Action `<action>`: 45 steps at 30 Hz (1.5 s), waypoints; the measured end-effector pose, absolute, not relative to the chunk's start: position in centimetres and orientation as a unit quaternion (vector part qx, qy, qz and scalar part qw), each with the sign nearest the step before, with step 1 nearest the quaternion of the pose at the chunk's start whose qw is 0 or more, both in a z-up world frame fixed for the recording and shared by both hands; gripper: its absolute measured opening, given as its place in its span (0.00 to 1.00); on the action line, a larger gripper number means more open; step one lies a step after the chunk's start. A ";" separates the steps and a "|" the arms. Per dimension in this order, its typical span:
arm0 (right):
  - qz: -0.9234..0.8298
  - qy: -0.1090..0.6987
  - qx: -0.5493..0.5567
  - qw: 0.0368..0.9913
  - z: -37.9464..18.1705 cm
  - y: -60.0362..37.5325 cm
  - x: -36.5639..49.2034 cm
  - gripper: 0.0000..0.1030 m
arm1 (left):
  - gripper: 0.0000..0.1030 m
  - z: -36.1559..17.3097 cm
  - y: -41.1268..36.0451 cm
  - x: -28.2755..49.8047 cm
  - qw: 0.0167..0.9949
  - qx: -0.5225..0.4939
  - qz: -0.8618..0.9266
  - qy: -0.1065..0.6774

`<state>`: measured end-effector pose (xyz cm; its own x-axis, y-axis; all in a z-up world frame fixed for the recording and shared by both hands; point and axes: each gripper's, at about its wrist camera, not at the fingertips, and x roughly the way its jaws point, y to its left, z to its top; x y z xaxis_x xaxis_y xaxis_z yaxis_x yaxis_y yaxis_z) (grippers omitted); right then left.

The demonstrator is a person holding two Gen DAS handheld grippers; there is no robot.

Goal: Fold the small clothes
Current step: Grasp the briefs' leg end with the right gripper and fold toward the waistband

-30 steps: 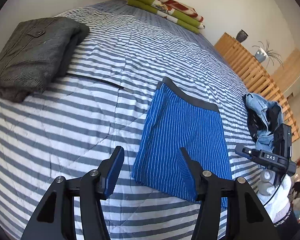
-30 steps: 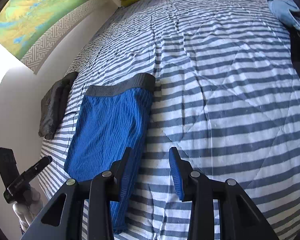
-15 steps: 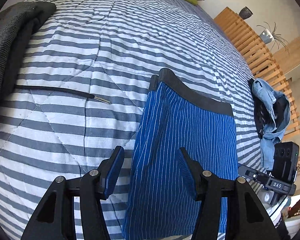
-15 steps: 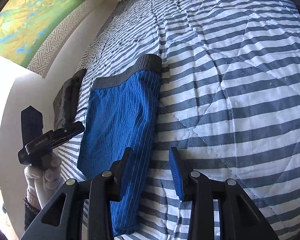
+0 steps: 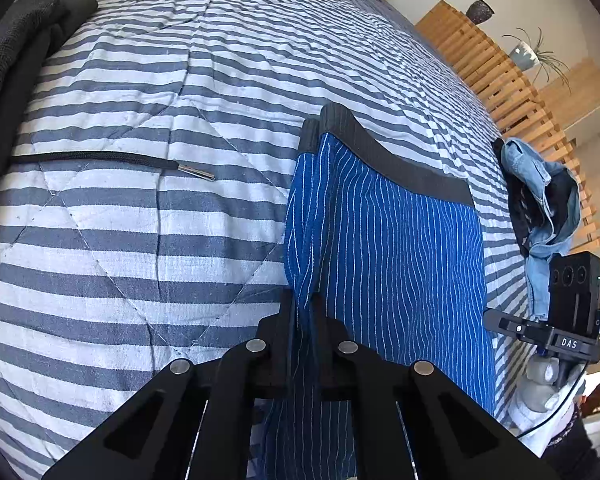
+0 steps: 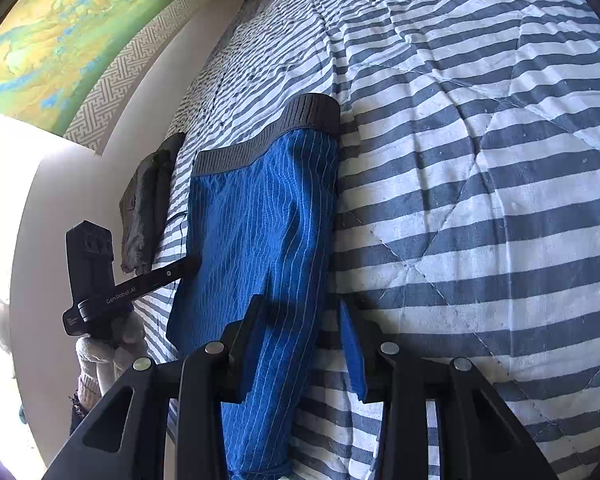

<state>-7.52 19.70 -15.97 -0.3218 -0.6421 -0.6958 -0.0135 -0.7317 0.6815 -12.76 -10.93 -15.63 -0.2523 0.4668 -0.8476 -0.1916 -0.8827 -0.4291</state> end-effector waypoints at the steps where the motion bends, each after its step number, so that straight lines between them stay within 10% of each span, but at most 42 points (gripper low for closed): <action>1: -0.752 -0.304 0.546 0.212 -16.1 19.6 -7.6 0.20 | 0.04 -15.6 -11.0 -12.8 0.210 -0.574 0.782 -0.123; 24: -0.792 -0.355 0.400 0.296 -2.9 26.8 2.0 0.06 | 0.04 0.6 -10.9 3.3 0.297 -0.428 0.829 -0.202; 37: -0.796 -0.359 0.421 0.246 -6.2 32.2 10.6 0.02 | 0.03 -5.9 -9.7 9.7 0.249 -0.503 0.781 -0.273; 45: -0.754 -0.339 0.498 0.261 -10.7 29.5 10.2 0.28 | 0.03 -7.3 -10.1 7.6 0.225 -0.505 0.788 -0.272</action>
<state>10.23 29.54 -10.72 -0.3672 -0.7318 -0.5742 0.0552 -0.6334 0.7719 7.64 -10.07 -7.26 -0.3887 0.6288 -0.6734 -0.0791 -0.7510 -0.6556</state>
